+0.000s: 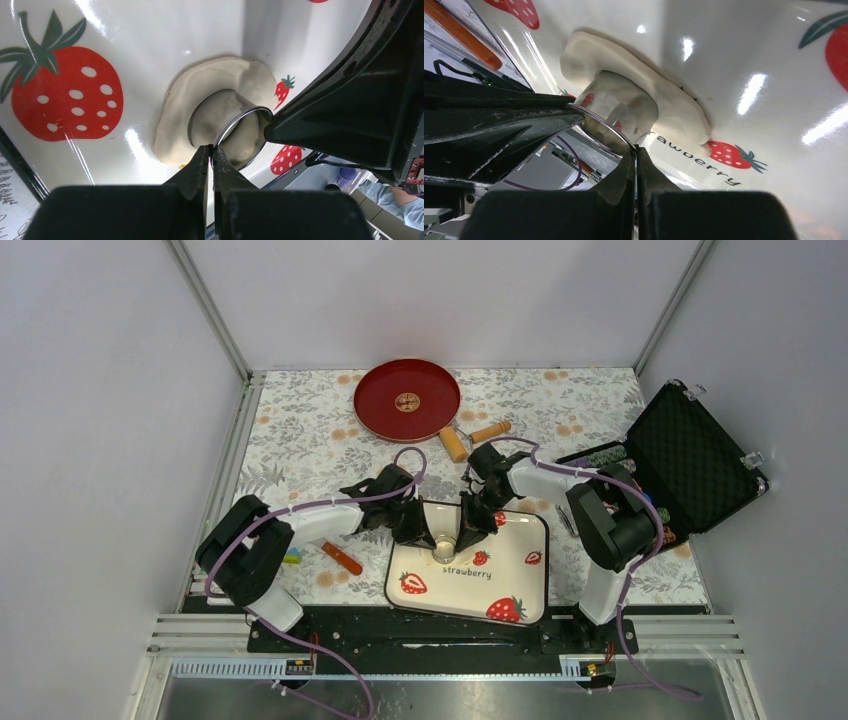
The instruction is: Roll out the dumpling wrappers from the dough
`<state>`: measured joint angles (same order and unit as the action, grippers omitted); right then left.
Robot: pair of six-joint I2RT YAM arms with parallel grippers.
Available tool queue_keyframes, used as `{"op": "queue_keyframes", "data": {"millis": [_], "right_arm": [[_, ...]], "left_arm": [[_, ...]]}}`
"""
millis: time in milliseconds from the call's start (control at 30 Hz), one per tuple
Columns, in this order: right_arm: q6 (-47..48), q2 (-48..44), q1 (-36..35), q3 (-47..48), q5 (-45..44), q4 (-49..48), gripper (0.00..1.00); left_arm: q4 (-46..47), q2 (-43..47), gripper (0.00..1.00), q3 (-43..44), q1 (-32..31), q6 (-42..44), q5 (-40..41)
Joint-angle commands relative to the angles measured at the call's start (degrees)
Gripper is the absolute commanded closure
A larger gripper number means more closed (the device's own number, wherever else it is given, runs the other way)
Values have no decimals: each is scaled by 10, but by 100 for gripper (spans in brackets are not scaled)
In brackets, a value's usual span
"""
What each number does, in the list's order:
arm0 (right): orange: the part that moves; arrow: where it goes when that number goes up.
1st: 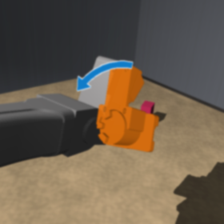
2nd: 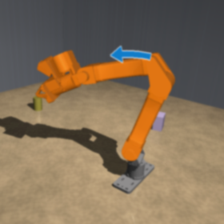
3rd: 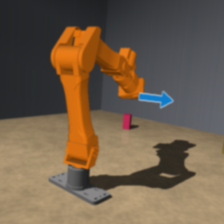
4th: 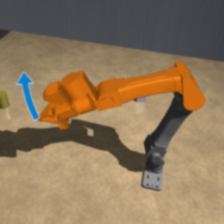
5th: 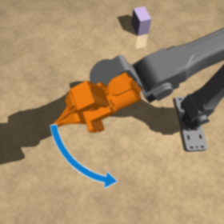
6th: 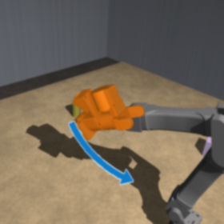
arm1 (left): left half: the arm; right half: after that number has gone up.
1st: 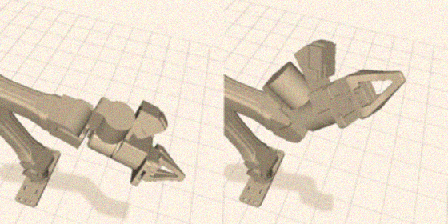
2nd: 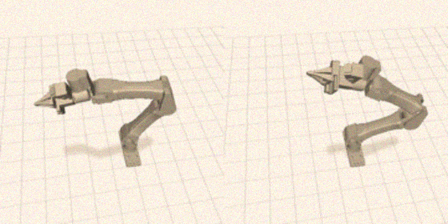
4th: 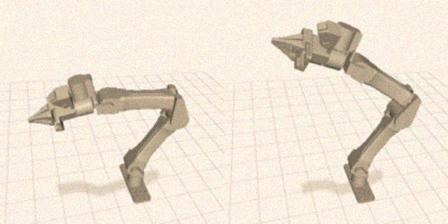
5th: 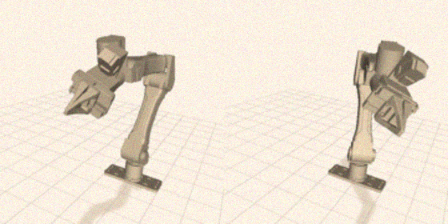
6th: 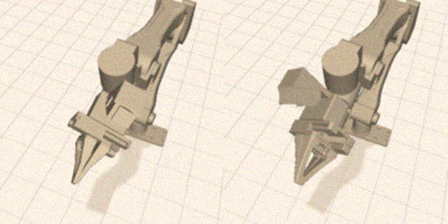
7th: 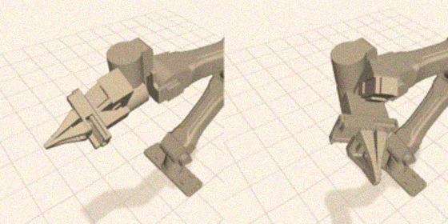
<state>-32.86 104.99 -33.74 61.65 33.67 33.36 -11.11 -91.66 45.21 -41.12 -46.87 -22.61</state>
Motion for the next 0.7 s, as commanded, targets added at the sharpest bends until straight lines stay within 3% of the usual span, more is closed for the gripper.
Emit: {"op": "queue_keyframes", "data": {"millis": [0, 667], "right_arm": [[16, 46, -27, -25, -89, -16, 100], [20, 61, -34, -9, -99, 2, 100]], "left_arm": [[-7, -66, 100, -33, -16, 1, 61], [-16, -78, 100, -26, -15, 2, 58]]}}
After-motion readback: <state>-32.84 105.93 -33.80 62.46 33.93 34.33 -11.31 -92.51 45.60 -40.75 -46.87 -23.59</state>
